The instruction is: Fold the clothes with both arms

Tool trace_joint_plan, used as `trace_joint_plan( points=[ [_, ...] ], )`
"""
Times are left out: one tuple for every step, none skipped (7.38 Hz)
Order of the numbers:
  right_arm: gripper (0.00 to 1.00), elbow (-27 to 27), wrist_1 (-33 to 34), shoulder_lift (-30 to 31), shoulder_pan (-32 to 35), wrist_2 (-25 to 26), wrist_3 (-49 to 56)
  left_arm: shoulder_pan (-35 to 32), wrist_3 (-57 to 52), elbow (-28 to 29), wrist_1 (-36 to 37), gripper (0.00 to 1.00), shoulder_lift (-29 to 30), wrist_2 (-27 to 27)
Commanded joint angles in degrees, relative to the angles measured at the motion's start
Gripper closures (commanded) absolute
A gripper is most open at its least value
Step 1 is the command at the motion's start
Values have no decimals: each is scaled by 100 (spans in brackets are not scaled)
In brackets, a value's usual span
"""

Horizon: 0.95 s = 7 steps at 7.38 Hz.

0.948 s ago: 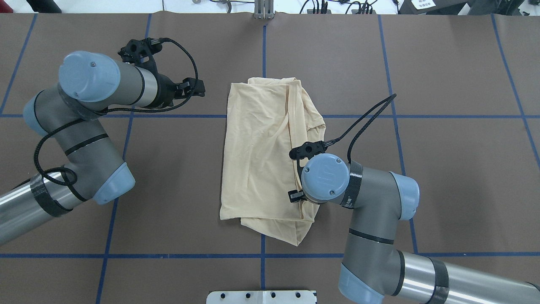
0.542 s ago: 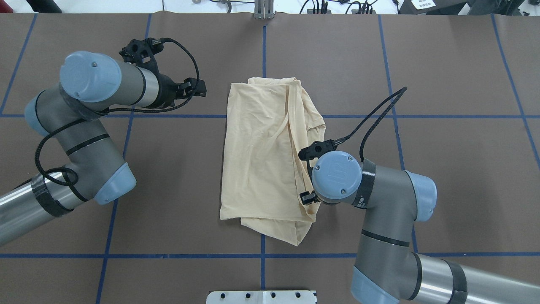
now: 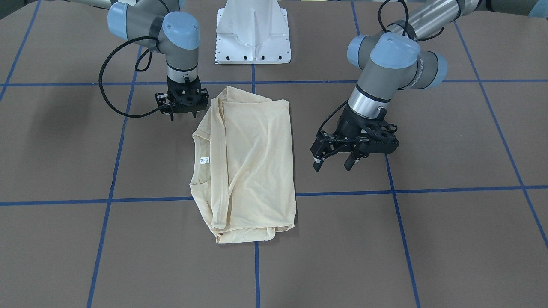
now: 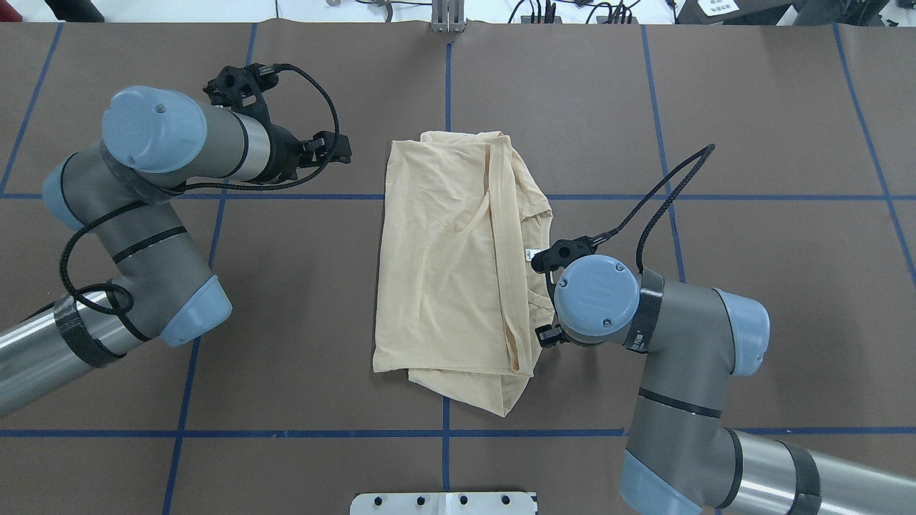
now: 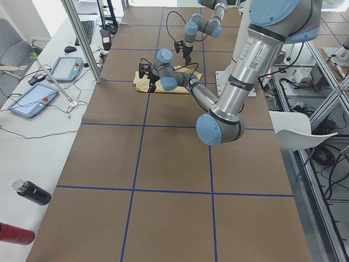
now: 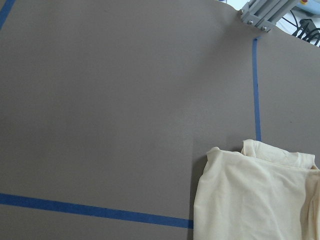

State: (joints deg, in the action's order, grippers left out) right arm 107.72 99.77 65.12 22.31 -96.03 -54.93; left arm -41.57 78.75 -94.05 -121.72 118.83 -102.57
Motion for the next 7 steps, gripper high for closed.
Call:
trace_joint_plan(
  points=[
    [30,30,-54,-287,-16,-4,26,0,-9,10,-27,0,-26,9],
    [30,21,-63,-429,-16,-4,26,0,0,27,-36,0,-26,9],
    [30,20,-63,-482,-68,22,70,0,0,106,-62,0,-26,9],
    [30,-84,-72,-544,-138,49,148,0,9,106,-63,0,-35,9],
    [30,-268,-168,-683,-209,49,158,0,9,98,-63,0,-35,9],
    [30,-313,-230,-702,-314,58,149,0,9,98,-63,0,-35,9],
    [30,-313,-265,-694,-358,58,149,0,18,98,-54,0,-35,9]
  ],
)
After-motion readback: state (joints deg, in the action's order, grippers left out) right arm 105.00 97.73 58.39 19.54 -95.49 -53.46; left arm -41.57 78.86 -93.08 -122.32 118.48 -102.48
